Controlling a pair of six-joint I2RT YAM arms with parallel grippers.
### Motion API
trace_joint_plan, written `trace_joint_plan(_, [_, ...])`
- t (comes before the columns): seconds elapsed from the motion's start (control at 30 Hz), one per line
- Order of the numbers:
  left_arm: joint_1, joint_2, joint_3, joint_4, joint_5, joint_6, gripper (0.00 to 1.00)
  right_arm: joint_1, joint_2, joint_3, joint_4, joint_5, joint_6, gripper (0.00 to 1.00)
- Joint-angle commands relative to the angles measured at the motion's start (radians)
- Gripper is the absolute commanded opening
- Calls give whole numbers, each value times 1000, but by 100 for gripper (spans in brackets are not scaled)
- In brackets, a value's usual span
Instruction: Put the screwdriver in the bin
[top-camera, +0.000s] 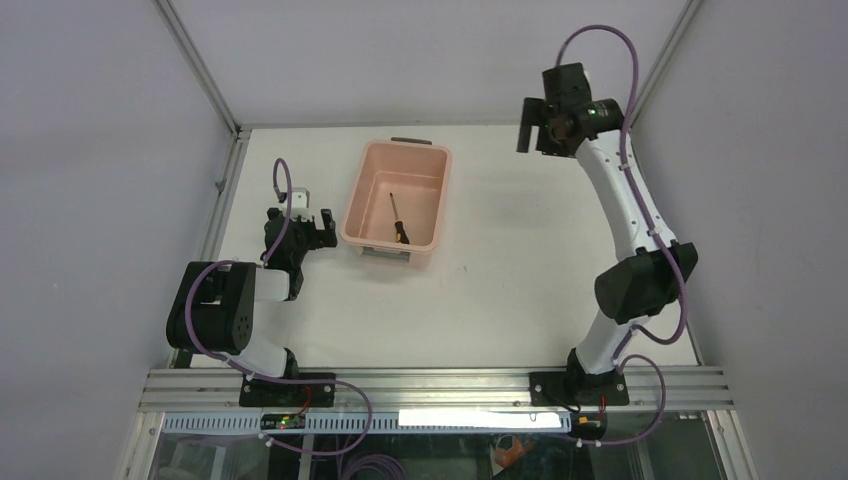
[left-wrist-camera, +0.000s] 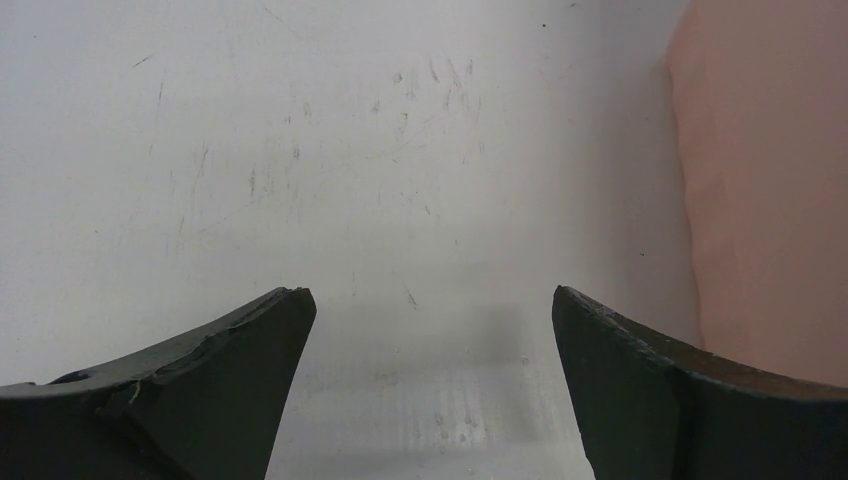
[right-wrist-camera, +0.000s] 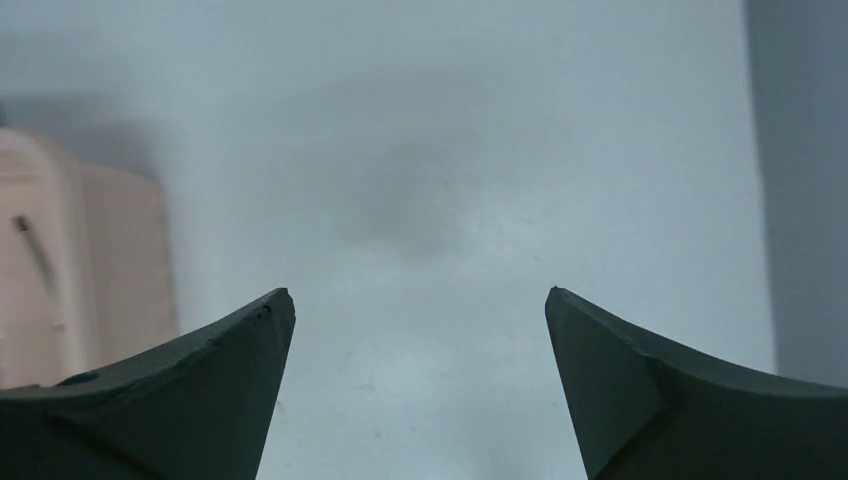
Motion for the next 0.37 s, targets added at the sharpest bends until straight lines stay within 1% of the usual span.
trace_joint_plan(0.0, [-9, -29, 0, 25, 6, -16, 99, -105, -147, -179, 58, 74, -57, 99])
trace_joint_plan(0.1, [-9, -29, 0, 26, 6, -16, 99, -111, -209, -262, 100, 126, -55, 99])
trace_joint_plan(0.2, [-9, -29, 0, 26, 5, -16, 99, -111, -259, -330, 129, 116, -30, 99])
trace_joint_plan(0.33, [-9, -30, 0, 26, 5, -16, 99, -111, -308, -370, 175, 94, 0, 99])
